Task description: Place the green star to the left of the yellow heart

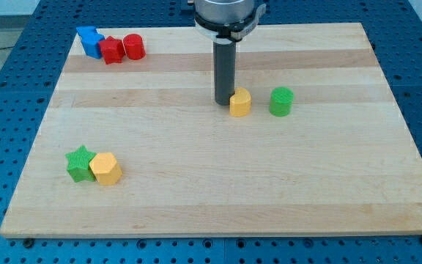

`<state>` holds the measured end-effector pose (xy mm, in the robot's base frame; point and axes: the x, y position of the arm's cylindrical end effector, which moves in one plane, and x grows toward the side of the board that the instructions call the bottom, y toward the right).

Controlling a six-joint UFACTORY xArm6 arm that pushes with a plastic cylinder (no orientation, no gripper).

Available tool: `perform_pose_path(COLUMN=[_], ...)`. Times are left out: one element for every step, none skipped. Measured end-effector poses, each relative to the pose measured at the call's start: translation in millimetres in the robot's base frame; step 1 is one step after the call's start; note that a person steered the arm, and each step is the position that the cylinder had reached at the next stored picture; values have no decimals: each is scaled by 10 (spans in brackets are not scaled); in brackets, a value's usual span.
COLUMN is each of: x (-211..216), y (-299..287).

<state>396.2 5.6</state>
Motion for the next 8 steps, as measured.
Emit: perform_pose_path(x=[10,484,1008,1433,1698,1811,1812,1742], y=[-45,-94,-115,-580,-1220,-1808,-2242,-2341])
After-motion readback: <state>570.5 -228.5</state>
